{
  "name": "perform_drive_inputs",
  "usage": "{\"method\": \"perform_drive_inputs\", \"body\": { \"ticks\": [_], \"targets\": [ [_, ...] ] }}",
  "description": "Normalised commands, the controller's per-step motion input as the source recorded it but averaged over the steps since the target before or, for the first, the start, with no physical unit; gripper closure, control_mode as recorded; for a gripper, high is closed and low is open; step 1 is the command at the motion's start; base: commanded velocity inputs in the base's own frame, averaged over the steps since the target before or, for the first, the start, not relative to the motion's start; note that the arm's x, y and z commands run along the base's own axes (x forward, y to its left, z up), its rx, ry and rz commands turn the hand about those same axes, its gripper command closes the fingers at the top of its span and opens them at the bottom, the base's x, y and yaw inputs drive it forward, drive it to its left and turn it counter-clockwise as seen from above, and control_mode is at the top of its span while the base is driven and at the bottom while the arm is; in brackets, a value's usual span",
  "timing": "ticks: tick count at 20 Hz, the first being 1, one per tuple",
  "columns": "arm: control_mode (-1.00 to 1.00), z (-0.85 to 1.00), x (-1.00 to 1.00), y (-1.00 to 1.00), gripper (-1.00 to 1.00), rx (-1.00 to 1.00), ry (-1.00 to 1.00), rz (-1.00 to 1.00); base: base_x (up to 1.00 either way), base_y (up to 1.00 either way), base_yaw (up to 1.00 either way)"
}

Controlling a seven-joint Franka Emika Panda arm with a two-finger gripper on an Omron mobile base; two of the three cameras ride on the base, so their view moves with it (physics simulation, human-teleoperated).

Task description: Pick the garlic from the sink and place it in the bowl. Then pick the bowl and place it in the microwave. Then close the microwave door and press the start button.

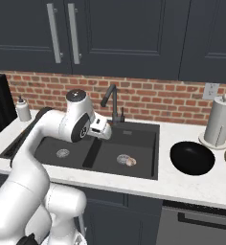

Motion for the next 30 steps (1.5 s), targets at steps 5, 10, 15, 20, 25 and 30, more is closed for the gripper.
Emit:
{"method": "perform_drive_inputs", "body": {
  "ticks": [5,10,15,20,25,30],
  "targets": [
    [-1.0,-0.39,0.32,-0.07,-1.0,-0.05,0.16,0.0,0.0,0.0,0.0],
    [-1.0,-0.23,0.14,-0.49,-1.0,0.05,0.15,0.0,0.0,0.0,0.0],
    [-1.0,-0.3,0.04,-0.77,-1.0,0.16,0.2,0.0,0.0,0.0,0.0],
    [-1.0,-0.43,0.37,-0.23,-1.0,0.03,0.16,0.0,0.0,0.0,0.0],
    [-1.0,-0.34,0.25,-0.1,-1.0,0.0,0.04,0.0,0.0,0.0,0.0],
    [-1.0,-0.27,0.2,-0.15,-1.0,0.0,0.1,0.0,0.0,0.0,0.0]
  ]
}}
